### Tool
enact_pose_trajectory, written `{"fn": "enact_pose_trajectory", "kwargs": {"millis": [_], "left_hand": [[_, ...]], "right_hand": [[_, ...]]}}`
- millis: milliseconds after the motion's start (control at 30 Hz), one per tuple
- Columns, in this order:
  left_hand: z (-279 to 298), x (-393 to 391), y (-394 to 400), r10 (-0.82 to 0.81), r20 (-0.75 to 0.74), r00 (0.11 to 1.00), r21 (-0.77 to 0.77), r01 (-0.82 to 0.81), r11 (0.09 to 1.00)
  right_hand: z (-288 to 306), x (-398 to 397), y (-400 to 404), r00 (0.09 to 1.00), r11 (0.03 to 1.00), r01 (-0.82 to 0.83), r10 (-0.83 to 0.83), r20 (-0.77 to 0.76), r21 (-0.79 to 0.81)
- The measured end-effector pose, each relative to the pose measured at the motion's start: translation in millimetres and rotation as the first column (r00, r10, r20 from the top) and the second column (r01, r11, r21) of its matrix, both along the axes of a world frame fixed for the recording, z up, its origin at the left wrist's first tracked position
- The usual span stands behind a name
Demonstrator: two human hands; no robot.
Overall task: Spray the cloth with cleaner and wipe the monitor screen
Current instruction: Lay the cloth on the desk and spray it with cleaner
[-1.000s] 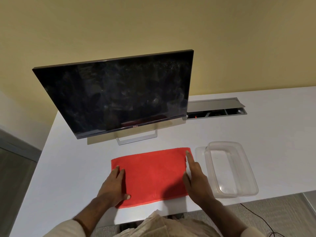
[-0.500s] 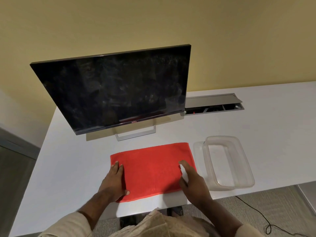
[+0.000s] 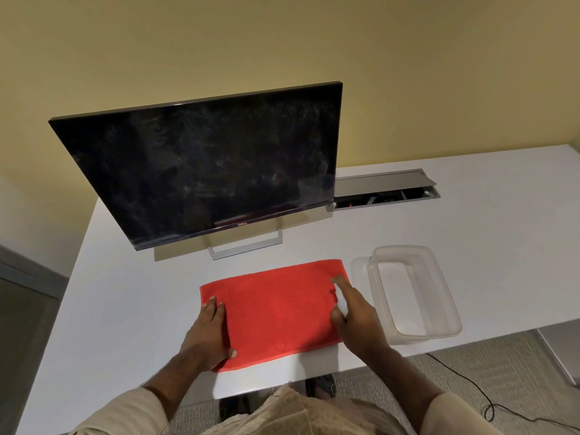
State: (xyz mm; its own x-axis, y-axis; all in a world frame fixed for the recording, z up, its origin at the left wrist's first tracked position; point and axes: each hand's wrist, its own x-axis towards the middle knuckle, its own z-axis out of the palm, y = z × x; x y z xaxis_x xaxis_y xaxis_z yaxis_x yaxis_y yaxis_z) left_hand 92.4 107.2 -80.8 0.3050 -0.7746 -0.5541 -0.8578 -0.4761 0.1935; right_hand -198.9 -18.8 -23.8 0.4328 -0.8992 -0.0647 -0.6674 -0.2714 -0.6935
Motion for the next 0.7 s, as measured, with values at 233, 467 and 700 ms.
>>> {"fn": "enact_pose_trajectory", "kwargs": {"millis": [233,467,700], "left_hand": [[0.8,0.6,0.0,-0.01,0.005,1.0,0.006,0.01,1.0],[2.9,0.4,0.3,-0.026,0.009,1.0,0.014,0.026,1.0],[-0.6,1.2,1.3,-0.021,0.015,1.0,0.001,0.021,1.0]], "right_hand": [[1.2,8.9,7.8,0.989,0.99,-0.134,0.13,0.075,0.05],[-9.1,11.1,27.2,0.991,0.984,-0.137,0.135,0.025,0.116],[-14.3,-11.3,35.1,0.985,0.971,-0.17,0.173,-0.001,0.168]]}}
